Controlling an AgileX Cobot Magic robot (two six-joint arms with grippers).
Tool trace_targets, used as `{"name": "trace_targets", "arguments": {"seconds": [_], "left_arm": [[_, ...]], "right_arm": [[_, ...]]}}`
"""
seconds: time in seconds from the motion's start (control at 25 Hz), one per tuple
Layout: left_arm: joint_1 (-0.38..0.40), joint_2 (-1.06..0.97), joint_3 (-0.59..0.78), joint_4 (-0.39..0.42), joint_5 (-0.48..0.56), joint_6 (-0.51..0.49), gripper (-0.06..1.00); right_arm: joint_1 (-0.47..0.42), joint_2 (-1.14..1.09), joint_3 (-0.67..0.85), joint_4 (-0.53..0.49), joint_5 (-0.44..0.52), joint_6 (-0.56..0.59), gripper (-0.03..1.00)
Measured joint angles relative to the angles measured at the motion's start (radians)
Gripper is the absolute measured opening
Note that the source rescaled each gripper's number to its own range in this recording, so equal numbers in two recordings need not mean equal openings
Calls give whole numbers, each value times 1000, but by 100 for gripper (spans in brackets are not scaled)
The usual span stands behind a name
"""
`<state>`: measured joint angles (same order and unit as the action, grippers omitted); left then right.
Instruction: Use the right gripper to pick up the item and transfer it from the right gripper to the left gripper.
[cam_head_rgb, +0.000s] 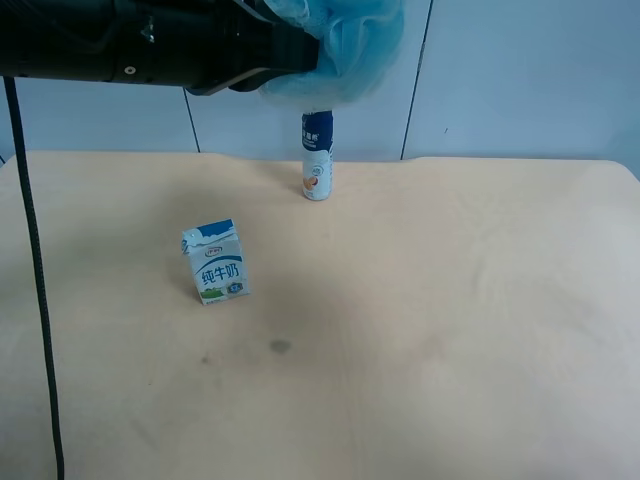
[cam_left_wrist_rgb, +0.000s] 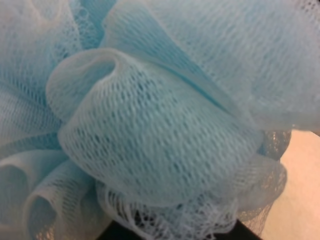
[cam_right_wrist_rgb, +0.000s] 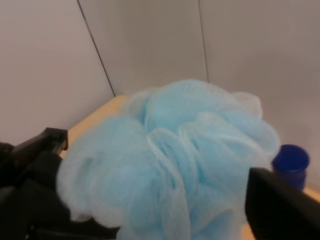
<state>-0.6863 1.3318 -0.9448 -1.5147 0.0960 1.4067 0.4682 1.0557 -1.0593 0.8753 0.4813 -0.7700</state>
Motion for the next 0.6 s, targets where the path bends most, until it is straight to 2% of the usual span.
{"name": "trace_targets", "arguments": {"seconds": [0.16, 0.28, 0.48, 0.6], "left_arm": [[0, 0, 0, 0, 0, 0, 1], [0, 0, 0, 0, 0, 0, 1], [0, 0, 0, 0, 0, 0, 0], [0, 0, 0, 0, 0, 0, 0]], "right_arm": [[0, -88, -1, -222, 81, 230, 97], [0, -139, -1, -424, 169, 405, 97], [0, -197, -1, -696, 394, 634, 97], [0, -224, -1, -792, 532, 698, 97]]}}
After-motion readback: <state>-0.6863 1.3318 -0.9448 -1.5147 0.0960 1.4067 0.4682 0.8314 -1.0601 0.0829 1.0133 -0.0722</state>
